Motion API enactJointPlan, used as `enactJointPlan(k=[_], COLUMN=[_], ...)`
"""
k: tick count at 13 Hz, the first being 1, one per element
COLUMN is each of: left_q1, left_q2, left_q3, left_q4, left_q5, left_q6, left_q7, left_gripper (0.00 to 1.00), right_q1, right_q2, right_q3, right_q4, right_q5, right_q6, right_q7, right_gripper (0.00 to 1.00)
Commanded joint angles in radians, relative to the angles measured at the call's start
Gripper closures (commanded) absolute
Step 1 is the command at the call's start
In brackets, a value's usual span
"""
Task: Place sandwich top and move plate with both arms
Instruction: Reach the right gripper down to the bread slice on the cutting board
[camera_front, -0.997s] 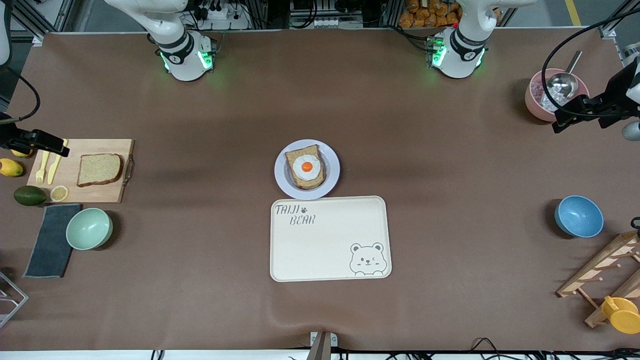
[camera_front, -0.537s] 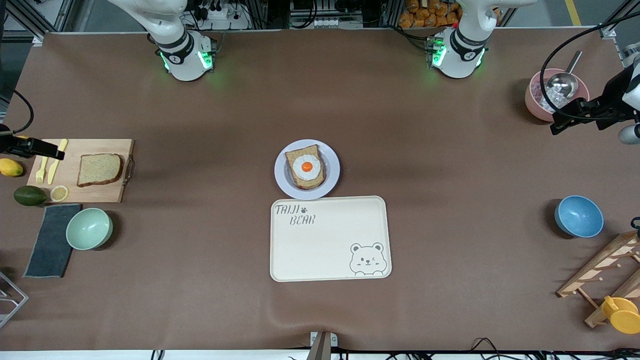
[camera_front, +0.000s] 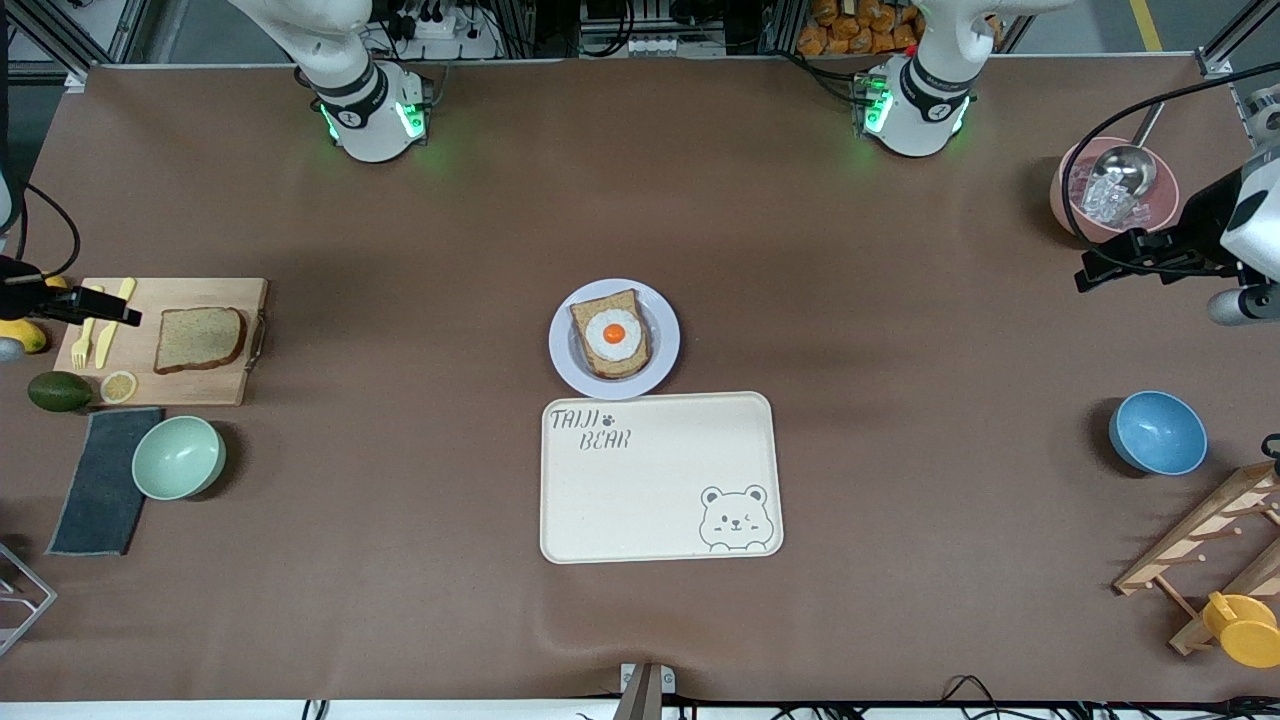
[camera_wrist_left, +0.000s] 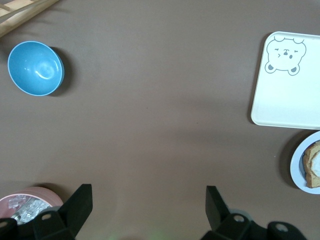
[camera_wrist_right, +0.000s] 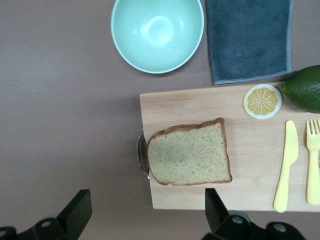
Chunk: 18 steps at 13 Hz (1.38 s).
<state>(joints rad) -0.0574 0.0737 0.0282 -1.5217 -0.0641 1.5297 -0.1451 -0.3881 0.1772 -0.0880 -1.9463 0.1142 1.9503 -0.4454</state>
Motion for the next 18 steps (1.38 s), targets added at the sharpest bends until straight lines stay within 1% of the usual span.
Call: enactJointPlan(k=[1, 4, 6, 7, 9, 10, 12, 16, 17, 18], left_q1=[0.005, 0.005, 0.001, -0.002, -0.012, -0.024, -0.041, -0.039, -0.038, -0.038], left_q2=[-0.002, 0.014, 0.037, 0.047, 0.061, 0.067, 0.081, 0.081, 0.081, 0.083], left_q3=[-0.002, -0.004, -0.005, -0.007, -0.011, -0.011, -0.011, -0.023, -0.025, -0.024], left_q4=[-0.001, -0.002, -0.002, 0.002, 0.002, 0.002, 0.000, -0.011, -0.011, -0.011], left_q5=[-0.020, -0.020, -0.020, -0.022, -0.028, -0.029, -0.029, -0.029, -0.033, -0.045], left_q6=[0.009, 0.013, 0.027, 0.029, 0.050, 0.055, 0.064, 0.066, 0.072, 0.081], left_q7=[0.013, 0.013, 0.013, 0.013, 0.013, 0.013, 0.013, 0.012, 0.013, 0.013], left_gripper=[0.00, 0.00, 0.00, 0.00, 0.00, 0.00, 0.00, 0.00, 0.00, 0.00], right_q1=[-0.054, -0.067, -0.087, -0.094, -0.098, -0.103, -0.123, -0.175, -0.179, -0.183], right_q2=[0.063, 0.117, 0.160, 0.174, 0.202, 0.215, 0.243, 0.312, 0.315, 0.314], right_q3=[0.014, 0.014, 0.014, 0.014, 0.014, 0.014, 0.016, 0.014, 0.014, 0.014], right_q4=[0.003, 0.001, 0.003, 0.003, 0.006, 0.006, 0.013, 0.030, 0.032, 0.033], right_q5=[0.042, 0.056, 0.056, 0.059, 0.071, 0.073, 0.085, 0.151, 0.151, 0.151], right_q6=[0.042, 0.082, 0.120, 0.139, 0.165, 0.179, 0.188, 0.194, 0.194, 0.193], right_q7=[-0.079, -0.110, -0.182, -0.231, -0.263, -0.285, -0.318, -0.444, -0.447, -0.447], right_gripper=[0.00, 0.02, 0.02, 0.05, 0.06, 0.09, 0.09, 0.11, 0.12, 0.17])
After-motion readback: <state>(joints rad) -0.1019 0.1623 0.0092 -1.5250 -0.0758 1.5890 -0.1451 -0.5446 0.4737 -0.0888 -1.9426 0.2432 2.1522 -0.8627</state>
